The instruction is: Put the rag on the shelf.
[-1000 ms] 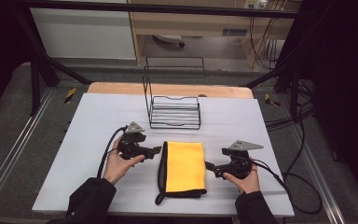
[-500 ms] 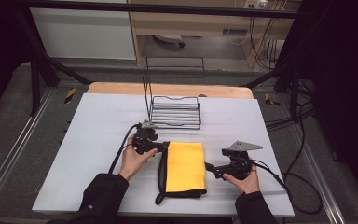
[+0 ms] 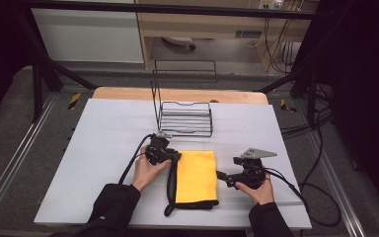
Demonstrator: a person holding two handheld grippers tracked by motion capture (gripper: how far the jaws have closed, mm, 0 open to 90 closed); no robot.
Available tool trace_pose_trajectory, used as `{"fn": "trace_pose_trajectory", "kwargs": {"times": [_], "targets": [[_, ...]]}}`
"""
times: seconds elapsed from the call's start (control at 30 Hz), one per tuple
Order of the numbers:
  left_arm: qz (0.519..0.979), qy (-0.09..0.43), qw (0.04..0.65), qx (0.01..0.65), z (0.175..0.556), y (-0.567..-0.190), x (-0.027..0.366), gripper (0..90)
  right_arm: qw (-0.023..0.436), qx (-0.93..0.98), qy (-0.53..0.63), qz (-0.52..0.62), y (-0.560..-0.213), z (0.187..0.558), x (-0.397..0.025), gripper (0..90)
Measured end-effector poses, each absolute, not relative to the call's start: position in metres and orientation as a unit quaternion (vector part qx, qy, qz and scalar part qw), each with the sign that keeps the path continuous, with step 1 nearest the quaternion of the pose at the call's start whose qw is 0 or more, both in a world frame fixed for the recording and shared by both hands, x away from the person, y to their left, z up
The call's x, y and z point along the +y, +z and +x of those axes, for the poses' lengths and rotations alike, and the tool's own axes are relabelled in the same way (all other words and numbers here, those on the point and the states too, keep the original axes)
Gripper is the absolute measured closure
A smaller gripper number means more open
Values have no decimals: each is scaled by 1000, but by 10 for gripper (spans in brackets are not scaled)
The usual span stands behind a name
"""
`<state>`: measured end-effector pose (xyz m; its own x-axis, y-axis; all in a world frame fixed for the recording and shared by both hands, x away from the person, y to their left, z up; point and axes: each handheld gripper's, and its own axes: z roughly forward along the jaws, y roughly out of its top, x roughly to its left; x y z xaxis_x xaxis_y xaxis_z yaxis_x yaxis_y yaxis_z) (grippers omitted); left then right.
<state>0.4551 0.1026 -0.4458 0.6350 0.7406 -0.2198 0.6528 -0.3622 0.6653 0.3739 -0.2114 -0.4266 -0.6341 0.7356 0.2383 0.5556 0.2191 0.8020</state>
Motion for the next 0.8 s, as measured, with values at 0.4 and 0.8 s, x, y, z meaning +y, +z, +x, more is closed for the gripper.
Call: {"fn": "trace_pose_trajectory", "kwargs": {"times": [0.4,0.8], "targets": [[825,52,372,423,454,-445,100,732,101,771,453,436,-421,402,-194,144],[829,63,374,411,452,-446,99,764,101,780,410,462,-443,433,-175,464]]}}
